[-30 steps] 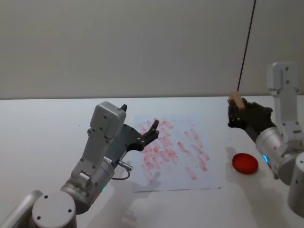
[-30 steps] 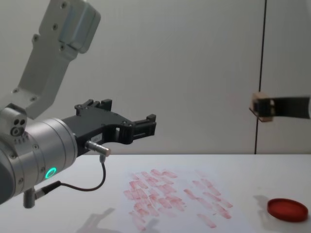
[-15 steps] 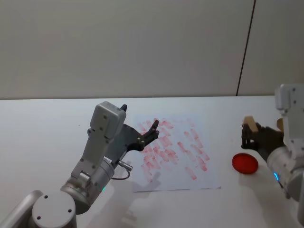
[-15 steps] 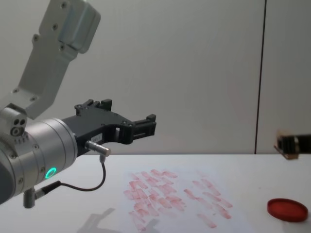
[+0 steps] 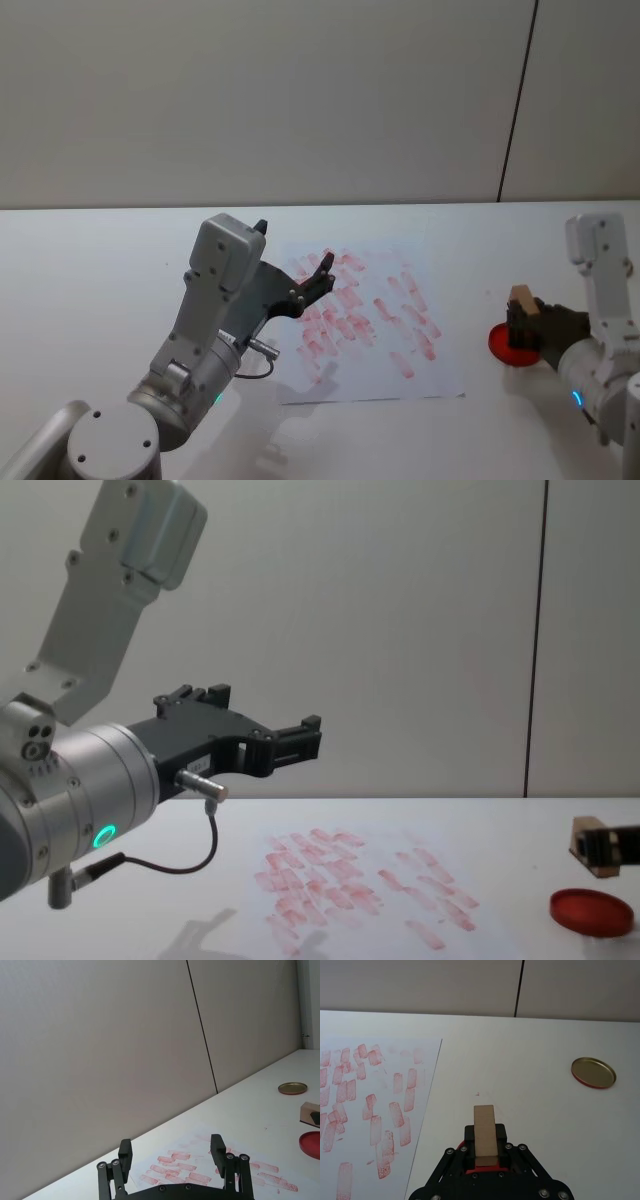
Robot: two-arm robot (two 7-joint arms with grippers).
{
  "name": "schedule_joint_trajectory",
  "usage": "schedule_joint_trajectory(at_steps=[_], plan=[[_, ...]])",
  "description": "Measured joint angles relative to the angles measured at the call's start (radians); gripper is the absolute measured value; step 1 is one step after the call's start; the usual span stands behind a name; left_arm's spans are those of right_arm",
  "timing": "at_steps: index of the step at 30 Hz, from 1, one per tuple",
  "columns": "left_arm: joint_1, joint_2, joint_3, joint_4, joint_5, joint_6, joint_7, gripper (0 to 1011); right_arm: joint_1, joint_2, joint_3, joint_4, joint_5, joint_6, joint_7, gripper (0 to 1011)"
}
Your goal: Use the one hand to pick up the stamp and affix it onto the A4 paper.
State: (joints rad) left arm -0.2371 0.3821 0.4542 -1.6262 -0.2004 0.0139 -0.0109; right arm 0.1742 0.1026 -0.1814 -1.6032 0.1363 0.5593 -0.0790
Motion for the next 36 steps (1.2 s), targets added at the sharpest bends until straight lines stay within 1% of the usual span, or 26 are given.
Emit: schedule_joint_trajectory(at_steps=[7,8,10,11,12,13,14,15,16,19,20,21,23,25,28,29,30,32,33,36], plan=[[0.000,0.000,0.000,0.000,0.000,0.000,0.000,993,0.009,-0.007,0.001,0.037,-0.002,-0.001,0.013,225],[0.000,0.000,0.000,0.000,0.000,0.000,0.000,993,0.009,-0.007,0.001,0.037,-0.002,-0.001,0.013,243],[0.000,0.000,0.000,0.000,0.000,0.000,0.000,993,0.012,-0.008,0.001,0.045,-0.002,-0.002,0.016,298],[0.000,0.000,0.000,0.000,0.000,0.000,0.000,993,0.013,-0.009,0.002,0.049,-0.002,-0.002,0.018,358],[0.000,0.000,0.000,0.000,0.000,0.000,0.000,993,0.014,-0.010,0.002,0.052,-0.003,-0.003,0.018,369],[0.000,0.000,0.000,0.000,0.000,0.000,0.000,993,0.014,-0.010,0.002,0.053,-0.003,-0.004,0.019,420],[0.000,0.000,0.000,0.000,0.000,0.000,0.000,993,0.015,-0.010,0.002,0.054,-0.003,-0.005,0.020,420],[0.000,0.000,0.000,0.000,0.000,0.000,0.000,993,0.015,-0.011,0.002,0.056,-0.004,-0.006,0.022,482],[0.000,0.000,0.000,0.000,0.000,0.000,0.000,993,0.015,-0.011,0.003,0.056,-0.005,-0.008,0.023,500],[0.000,0.000,0.000,0.000,0.000,0.000,0.000,993,0.015,-0.011,0.003,0.055,-0.009,-0.015,0.026,601],[0.000,0.000,0.000,0.000,0.000,0.000,0.000,993,0.014,-0.011,0.004,0.050,-0.012,-0.022,0.028,641],[0.000,0.000,0.000,0.000,0.000,0.000,0.000,993,0.013,-0.011,0.004,0.048,-0.013,-0.025,0.029,658],[0.000,0.000,0.000,0.000,0.000,0.000,0.000,993,0.011,-0.010,0.005,0.042,-0.016,-0.033,0.030,745],[0.000,0.000,0.000,0.000,0.000,0.000,0.000,993,0.005,-0.007,0.005,0.029,-0.020,-0.045,0.033,781],[0.000,0.000,0.000,0.000,0.000,0.000,0.000,993,-0.003,-0.002,0.007,0.010,-0.026,-0.067,0.037,889],[0.000,0.000,0.000,0.000,0.000,0.000,0.000,993,-0.008,0.000,0.009,0.000,-0.029,-0.080,0.040,899],[0.000,0.000,0.000,0.000,0.000,0.000,0.000,993,-0.011,0.003,0.009,-0.005,-0.030,-0.086,0.041,937],[0.000,0.000,0.000,0.000,0.000,0.000,0.000,993,-0.017,0.006,0.011,-0.018,-0.033,-0.100,0.044,963],[0.000,0.000,0.000,0.000,0.000,0.000,0.000,993,-0.023,0.010,0.012,-0.029,-0.035,-0.114,0.046,997],[0.000,0.000,0.000,0.000,0.000,0.000,0.000,993,-0.035,0.018,0.016,-0.052,-0.039,-0.141,0.052,1001]])
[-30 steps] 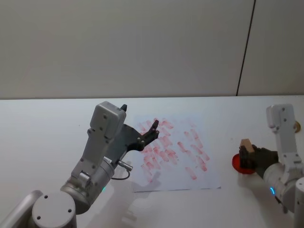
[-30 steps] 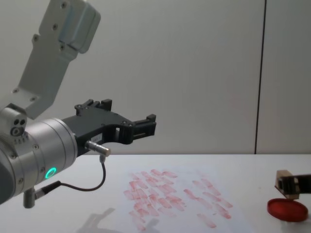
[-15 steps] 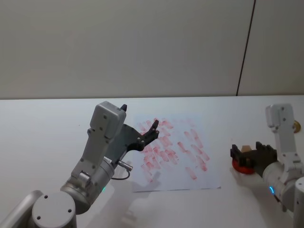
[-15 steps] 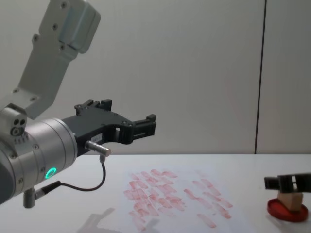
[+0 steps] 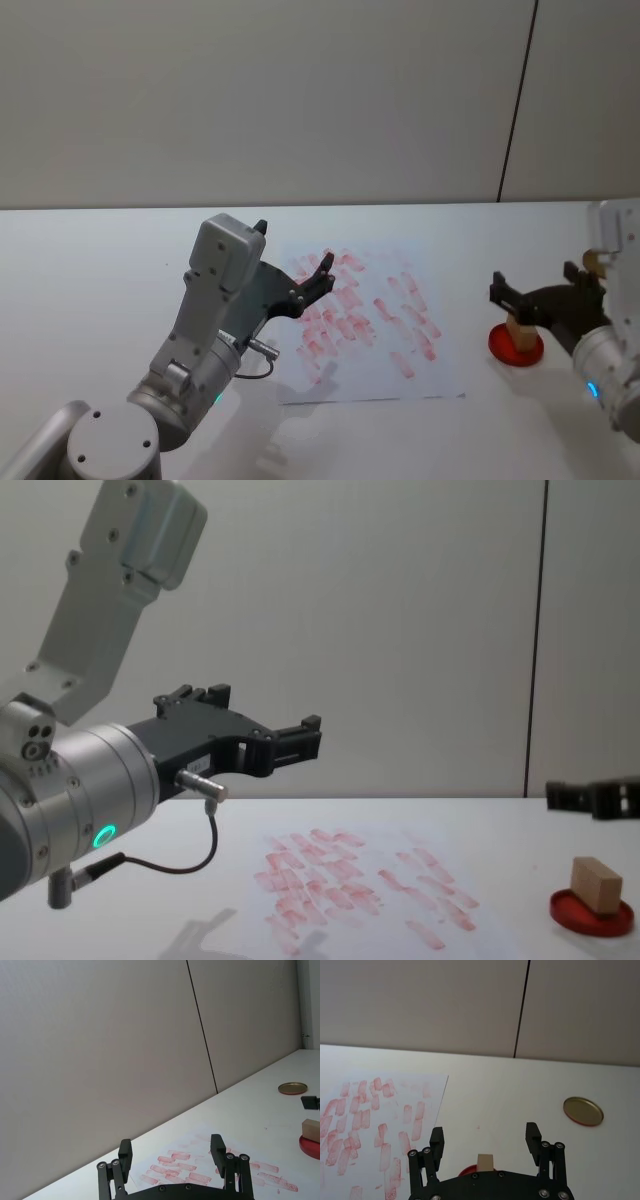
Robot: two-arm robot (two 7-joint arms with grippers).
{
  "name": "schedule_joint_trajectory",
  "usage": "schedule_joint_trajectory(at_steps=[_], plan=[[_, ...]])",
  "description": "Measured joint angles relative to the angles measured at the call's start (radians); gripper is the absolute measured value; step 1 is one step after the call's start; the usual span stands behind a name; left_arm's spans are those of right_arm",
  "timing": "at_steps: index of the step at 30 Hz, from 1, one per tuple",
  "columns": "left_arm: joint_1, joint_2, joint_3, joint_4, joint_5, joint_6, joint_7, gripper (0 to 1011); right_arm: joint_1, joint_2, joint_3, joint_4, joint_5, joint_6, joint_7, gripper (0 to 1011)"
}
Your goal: Use the one hand to pick up the stamp and affix it onto the A4 paper.
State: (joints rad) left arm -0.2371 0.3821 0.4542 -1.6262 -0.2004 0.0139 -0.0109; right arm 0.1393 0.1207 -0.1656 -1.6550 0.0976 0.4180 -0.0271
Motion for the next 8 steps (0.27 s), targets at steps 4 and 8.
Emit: schedule_joint_trajectory(at_steps=[4,8], plan=[[0.000,0.000,0.000,0.000,0.000,0.000,0.000,993,-0.019,0.013,0.006,-0.033,-0.005,-0.041,0.007,1001],[0.000,0.000,0.000,0.000,0.000,0.000,0.000,993,-0.036,0.027,0.013,-0.065,-0.009,-0.086,0.015,1001]])
